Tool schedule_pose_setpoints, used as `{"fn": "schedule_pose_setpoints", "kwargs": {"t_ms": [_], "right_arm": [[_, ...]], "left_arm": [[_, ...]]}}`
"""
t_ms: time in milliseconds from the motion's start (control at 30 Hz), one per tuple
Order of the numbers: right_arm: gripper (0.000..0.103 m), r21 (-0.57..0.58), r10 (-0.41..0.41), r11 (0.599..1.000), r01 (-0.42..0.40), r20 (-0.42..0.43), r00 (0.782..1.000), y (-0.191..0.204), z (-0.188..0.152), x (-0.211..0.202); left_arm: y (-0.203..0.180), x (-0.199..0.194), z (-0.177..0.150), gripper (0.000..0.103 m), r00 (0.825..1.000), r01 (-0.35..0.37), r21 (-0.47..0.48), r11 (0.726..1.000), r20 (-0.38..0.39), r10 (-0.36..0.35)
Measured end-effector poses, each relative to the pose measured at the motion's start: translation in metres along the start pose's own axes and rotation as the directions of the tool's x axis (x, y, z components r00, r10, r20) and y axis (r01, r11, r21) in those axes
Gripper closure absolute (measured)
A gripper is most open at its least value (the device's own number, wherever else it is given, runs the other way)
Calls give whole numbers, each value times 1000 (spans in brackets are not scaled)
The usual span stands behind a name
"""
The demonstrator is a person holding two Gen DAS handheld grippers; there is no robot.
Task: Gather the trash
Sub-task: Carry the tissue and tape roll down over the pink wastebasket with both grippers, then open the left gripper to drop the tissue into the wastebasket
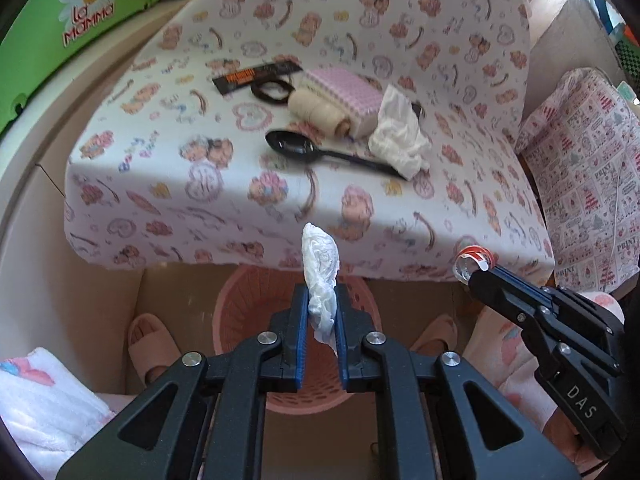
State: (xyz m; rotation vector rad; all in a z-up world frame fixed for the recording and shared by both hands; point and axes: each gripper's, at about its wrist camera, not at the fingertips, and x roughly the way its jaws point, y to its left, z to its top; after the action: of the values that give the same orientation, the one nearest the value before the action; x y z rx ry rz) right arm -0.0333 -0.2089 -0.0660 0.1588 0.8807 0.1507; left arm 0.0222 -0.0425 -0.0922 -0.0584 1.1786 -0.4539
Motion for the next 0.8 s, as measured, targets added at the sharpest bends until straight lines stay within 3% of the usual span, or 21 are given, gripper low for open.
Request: {"fn": "schedule_pose_setpoints", "kwargs": {"t_ms": [133,267,467,667,733,800], "right_arm": [[97,-3,-2,1000,2,-82,997,0,-9,16],[97,15,17,1000,-14,-182,983,-5,-18,42],[97,9,-46,999,50,-287,957,-14,-34,82],[97,61,-68,993,98,-379,923,-29,-46,117],[97,71,-52,994,87,-395,917,-31,-48,121],[95,90,-22,994,64,-407,913,-33,-49,123]], "left_arm": [[-8,20,-7,91,996,-43,36,998,-79,46],[-1,50,-12,91,979,-131,31,991,-156,134],[15,91,-18,91,949,-155,-11,988,-280,146],[21,114,-24,90,921,-185,-19,983,-352,166],[21,114,-24,86,918,-186,-18,982,-358,168],[21,114,-23,75,920,-195,-14,981,-350,178]]}}
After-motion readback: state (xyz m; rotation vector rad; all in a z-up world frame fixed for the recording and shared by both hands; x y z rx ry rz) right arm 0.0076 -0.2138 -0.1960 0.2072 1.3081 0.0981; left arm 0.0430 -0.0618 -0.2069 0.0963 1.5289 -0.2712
